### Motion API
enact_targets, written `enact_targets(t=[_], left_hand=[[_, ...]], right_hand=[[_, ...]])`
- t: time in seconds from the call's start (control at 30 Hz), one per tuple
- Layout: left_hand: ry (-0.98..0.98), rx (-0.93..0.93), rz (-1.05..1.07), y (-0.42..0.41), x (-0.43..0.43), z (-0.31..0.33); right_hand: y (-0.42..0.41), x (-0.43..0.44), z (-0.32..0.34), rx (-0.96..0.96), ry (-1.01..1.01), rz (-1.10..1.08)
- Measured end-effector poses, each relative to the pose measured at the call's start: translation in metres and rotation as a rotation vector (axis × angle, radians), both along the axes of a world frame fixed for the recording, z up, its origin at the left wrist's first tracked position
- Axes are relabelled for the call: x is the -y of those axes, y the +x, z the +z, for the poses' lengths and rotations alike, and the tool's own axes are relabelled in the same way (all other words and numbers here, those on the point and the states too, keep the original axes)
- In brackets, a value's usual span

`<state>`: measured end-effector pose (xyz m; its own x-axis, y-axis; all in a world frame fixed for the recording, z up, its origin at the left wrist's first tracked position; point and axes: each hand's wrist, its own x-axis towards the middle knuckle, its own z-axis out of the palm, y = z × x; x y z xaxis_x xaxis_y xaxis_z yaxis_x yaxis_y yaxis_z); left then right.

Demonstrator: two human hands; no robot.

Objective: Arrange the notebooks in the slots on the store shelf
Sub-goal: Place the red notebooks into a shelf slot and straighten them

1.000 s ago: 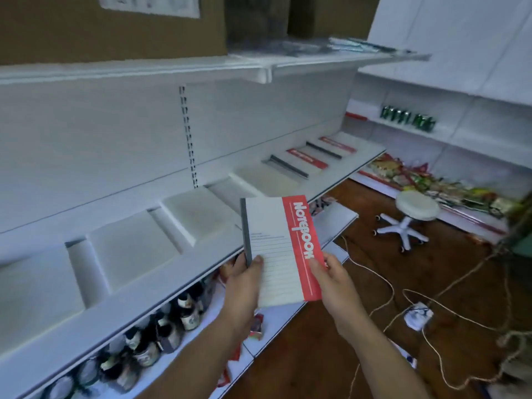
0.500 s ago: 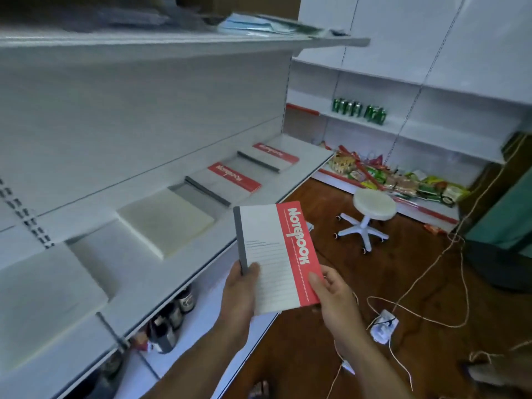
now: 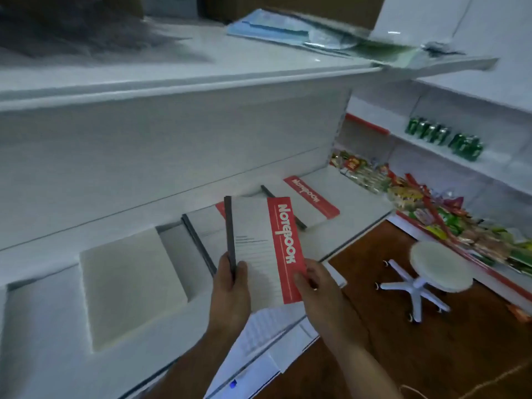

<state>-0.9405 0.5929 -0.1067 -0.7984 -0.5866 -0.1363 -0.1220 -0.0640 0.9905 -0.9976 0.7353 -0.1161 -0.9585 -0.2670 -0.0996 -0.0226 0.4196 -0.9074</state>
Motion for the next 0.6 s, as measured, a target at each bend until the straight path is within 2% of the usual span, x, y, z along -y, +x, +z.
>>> enact_targets(t=[0.13, 0.23, 0.37, 0.6], left_hand=[[-0.256, 0.126, 0.257, -0.034, 0.033, -0.024], [-0.34, 0.253, 0.333, -0.057, 0.05, -0.028], [-0.219, 0.332, 0.404, -0.071, 0.056, -0.025], [0.027, 0.149, 0.412, -0.06, 0.024, -0.022]], right_hand=[[-0.057, 0.033, -0.002, -0.041, 0.061, 0.168], [-0.096, 0.056, 0.002, -0.068, 0.138, 0.314], [-0.135, 0.071, -0.003, -0.1, 0.248, 0.511], [-0.148, 0.059, -0.022, -0.063, 0.14, 0.595]])
